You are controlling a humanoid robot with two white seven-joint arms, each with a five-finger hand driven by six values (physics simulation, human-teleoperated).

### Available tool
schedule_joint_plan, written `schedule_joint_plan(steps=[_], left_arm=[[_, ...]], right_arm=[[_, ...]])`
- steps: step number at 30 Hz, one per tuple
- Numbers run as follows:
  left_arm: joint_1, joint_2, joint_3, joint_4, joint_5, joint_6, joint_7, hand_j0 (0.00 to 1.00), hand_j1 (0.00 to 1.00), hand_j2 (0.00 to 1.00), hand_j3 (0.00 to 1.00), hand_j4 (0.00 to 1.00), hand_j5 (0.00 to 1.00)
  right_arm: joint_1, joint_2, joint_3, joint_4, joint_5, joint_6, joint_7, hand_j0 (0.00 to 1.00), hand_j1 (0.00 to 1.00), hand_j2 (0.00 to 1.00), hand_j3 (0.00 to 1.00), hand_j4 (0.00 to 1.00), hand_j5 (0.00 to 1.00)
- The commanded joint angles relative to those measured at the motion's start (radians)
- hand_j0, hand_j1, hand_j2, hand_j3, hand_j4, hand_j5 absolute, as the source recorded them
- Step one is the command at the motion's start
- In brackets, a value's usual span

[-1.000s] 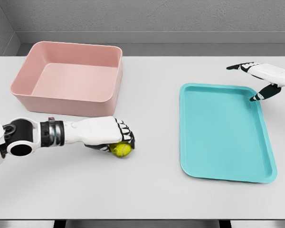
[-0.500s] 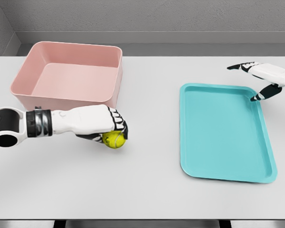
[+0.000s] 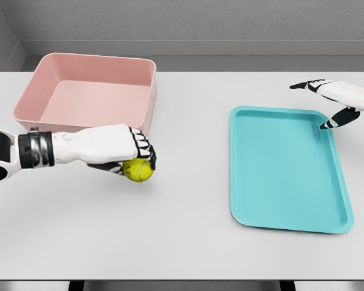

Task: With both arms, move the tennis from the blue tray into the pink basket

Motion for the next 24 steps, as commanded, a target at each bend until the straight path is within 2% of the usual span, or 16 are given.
schedule_joint_plan(steps=[1,17,24], left_arm=[[-0.003,0.007,0.014,0.0,0.018,-0.004,0.001,0.56,0.56,0.56,0.56,0.56,0.56],[-0.02,0.036,0.068,0.015,0.056,0.001,-0.004,0.56,0.56,0.56,0.56,0.56,0.56],[-0.034,0.033,0.082,0.078,0.085,0.001,-0.004,0.56,0.56,0.56,0.56,0.56,0.56]], right_arm=[[0.002,-0.002,-0.003,-0.002,-0.007,0.002,-0.001,1.0,1.0,1.0,1.0,1.0,1.0],[0.002,-0.002,-0.003,-0.002,-0.007,0.002,-0.001,1.0,1.0,1.0,1.0,1.0,1.0],[0.002,-0.002,-0.003,-0.003,-0.007,0.002,-0.001,1.0,1.0,1.0,1.0,1.0,1.0]])
